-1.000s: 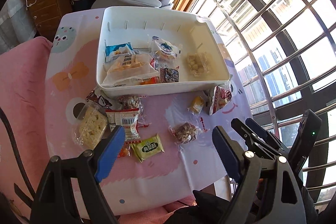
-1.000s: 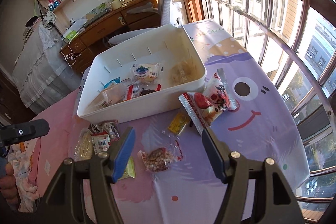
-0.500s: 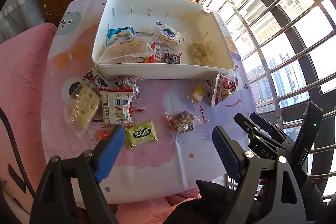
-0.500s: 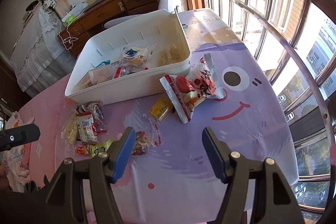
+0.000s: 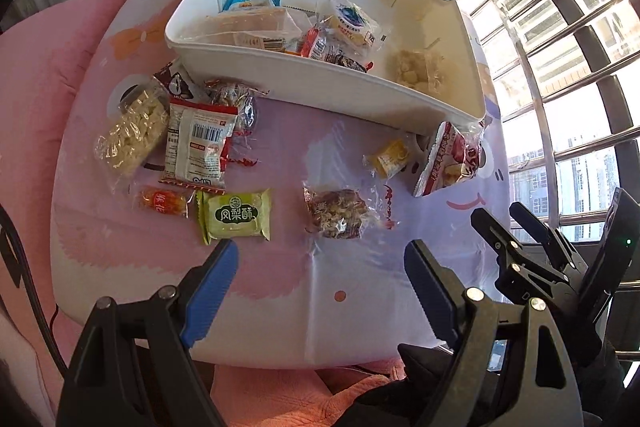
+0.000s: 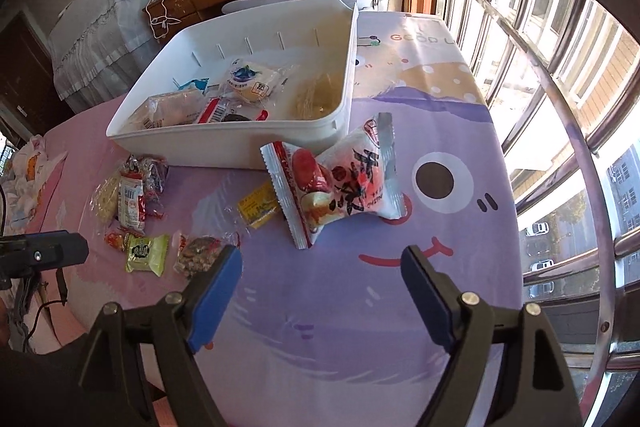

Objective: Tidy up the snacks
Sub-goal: 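Move the left gripper to the nut-mix bag while right approaches the red-white chip bag, then grasp the nut-mix bag with left gripper while right grasps the red-white chip bag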

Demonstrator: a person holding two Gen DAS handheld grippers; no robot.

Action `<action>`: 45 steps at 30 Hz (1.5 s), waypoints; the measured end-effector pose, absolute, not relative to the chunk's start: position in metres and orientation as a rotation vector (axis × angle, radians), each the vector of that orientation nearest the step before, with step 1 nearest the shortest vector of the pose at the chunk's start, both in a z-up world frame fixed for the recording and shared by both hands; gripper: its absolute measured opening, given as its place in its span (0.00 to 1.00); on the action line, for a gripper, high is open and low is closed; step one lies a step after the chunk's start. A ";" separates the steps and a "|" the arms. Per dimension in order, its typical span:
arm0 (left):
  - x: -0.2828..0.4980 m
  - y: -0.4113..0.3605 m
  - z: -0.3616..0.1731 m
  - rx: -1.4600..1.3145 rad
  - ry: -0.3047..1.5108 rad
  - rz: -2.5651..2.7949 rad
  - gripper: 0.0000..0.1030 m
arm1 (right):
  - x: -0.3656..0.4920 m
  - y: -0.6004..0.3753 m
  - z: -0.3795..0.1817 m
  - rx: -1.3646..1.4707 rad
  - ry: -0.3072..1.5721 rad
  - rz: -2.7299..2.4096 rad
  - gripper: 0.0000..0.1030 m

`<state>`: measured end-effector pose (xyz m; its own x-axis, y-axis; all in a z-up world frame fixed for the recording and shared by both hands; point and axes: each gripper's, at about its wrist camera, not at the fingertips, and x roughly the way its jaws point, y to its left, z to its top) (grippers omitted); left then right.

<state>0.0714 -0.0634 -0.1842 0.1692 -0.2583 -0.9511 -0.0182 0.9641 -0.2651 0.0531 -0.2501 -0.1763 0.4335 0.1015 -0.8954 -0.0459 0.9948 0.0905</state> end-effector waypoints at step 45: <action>0.159 -0.134 -0.315 -0.245 1.677 0.091 0.71 | 0.121 -0.250 -0.262 -0.183 1.099 0.379 0.89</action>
